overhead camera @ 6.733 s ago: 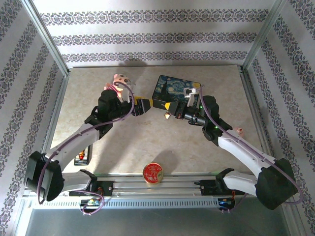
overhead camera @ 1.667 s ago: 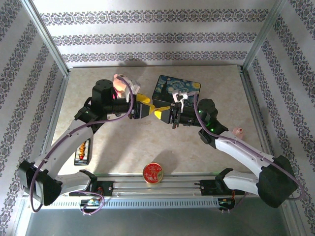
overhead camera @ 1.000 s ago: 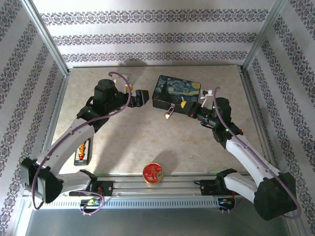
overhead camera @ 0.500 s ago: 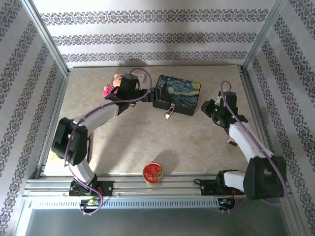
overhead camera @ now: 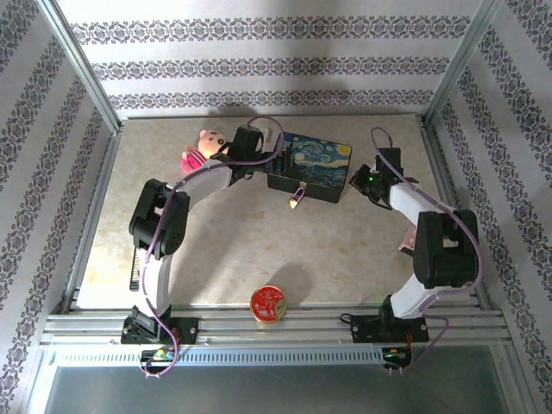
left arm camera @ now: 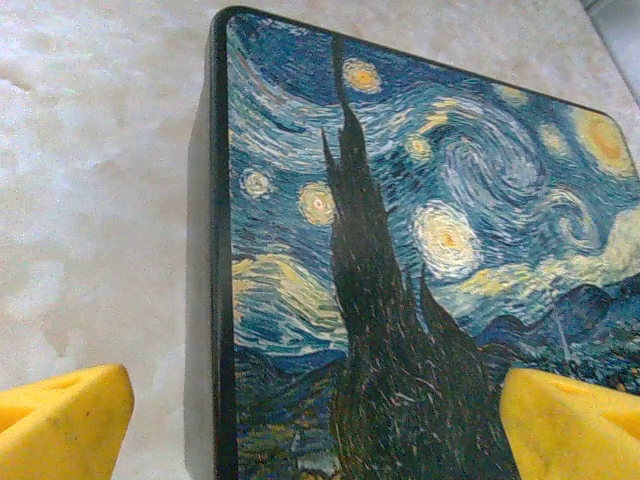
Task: Unlock a padlock with a key
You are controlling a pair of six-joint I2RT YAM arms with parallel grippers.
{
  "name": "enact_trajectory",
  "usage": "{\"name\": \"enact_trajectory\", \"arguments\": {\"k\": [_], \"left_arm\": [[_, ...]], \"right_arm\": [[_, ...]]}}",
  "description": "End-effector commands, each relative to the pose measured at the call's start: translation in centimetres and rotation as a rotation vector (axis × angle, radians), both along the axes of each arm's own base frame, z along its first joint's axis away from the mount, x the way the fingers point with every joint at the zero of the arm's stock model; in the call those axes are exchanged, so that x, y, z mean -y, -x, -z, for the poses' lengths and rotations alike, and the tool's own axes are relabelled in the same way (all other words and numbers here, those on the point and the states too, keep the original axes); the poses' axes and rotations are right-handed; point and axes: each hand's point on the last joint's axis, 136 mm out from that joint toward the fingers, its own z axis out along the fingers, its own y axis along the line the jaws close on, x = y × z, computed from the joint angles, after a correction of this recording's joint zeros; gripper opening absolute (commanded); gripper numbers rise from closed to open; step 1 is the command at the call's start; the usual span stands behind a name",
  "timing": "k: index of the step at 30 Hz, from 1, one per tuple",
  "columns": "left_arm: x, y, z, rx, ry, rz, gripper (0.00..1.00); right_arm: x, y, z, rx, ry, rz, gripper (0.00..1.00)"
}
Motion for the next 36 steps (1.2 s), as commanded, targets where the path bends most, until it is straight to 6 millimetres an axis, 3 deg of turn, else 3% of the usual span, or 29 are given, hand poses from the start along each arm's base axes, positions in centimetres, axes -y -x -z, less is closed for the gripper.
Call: {"name": "enact_trajectory", "arguments": {"k": [1, 8, 13, 19, 28, 36], "left_arm": [[-0.4, -0.5, 0.9, -0.013, -0.043, -0.002, 0.92], [0.1, -0.1, 2.8, -0.064, -0.012, 0.009, 0.8], [0.1, 1.3, 2.6, -0.059, 0.034, 0.009, 0.66], [-1.6, 4.0, 1.6, -0.05, 0.081, -0.052, 0.57], [-6.6, 9.6, 1.1, -0.035, 0.066, -0.254, 0.59], [-9.1, 12.8, 2.7, -0.078, 0.104, -0.353, 0.63]], "right_arm": [[0.1, -2.2, -0.4, 0.044, -0.001, -0.017, 0.0], [-2.2, -3.9, 0.8, 0.04, -0.093, -0.08, 0.0], [-4.7, -4.2, 1.0, 0.048, -0.124, -0.138, 0.0], [-9.1, -4.1, 1.0, 0.045, -0.152, -0.243, 0.0], [-15.7, -2.0, 0.0, 0.044, -0.192, -0.364, 0.0], [-18.6, -0.9, 0.2, 0.025, -0.214, -0.4, 0.0]]}}
